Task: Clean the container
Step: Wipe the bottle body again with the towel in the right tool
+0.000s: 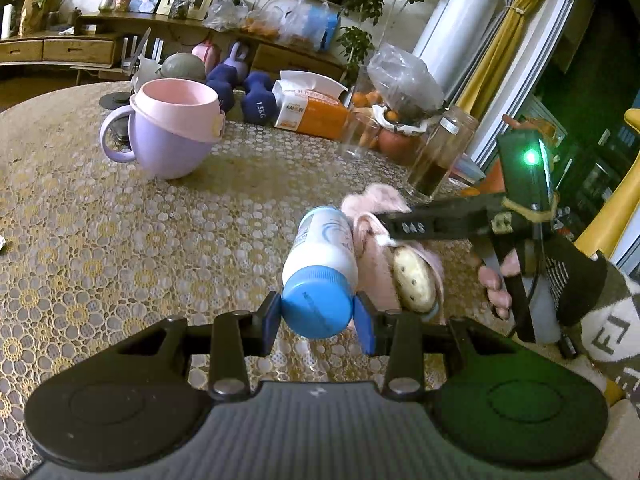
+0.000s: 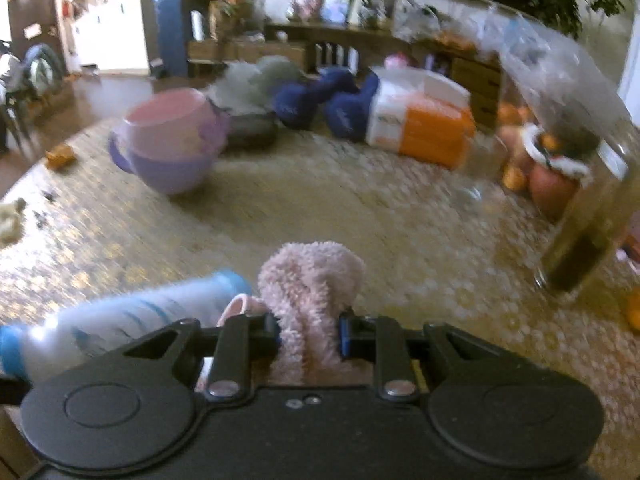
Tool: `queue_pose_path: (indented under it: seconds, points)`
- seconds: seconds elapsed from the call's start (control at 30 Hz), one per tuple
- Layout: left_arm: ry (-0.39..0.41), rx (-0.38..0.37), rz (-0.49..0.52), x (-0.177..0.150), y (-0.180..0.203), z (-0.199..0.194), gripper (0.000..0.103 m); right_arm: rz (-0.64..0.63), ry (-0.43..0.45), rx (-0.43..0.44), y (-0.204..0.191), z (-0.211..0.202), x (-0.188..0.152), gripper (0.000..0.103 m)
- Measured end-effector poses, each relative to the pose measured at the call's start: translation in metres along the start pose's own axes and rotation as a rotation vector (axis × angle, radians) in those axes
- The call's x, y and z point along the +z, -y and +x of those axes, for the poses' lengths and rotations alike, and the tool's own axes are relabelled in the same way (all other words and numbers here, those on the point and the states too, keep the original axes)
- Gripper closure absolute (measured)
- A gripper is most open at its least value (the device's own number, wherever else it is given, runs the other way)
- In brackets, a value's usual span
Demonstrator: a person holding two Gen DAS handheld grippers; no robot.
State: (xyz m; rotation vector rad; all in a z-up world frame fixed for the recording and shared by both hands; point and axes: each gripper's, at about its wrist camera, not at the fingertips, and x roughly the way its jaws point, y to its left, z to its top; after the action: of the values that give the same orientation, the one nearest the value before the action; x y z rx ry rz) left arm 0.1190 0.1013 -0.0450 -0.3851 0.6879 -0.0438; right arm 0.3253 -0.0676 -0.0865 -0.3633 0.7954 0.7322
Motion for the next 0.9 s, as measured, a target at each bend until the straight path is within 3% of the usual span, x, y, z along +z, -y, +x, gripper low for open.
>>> queue_pose_path:
  seconds: [0.17,0.43,0.67,0.9]
  points:
    - [0.016,0.002,-0.001,0.005,0.000,-0.001,0.065,0.061,0.071,0.036,0.012,-0.038,-0.017,0.081]
    - [0.032,0.003,-0.017,0.018,0.000,-0.002,0.065,0.057,0.226,0.221,-0.016,-0.095,-0.025,0.081]
    - [0.027,0.003,-0.026,0.022,0.000,-0.002,0.065,0.089,0.271,0.351,-0.040,-0.095,-0.023,0.081]
    - [0.021,0.003,-0.022,0.023,-0.001,-0.001,0.065,0.159,0.244,0.329,-0.035,-0.071,-0.026,0.080]
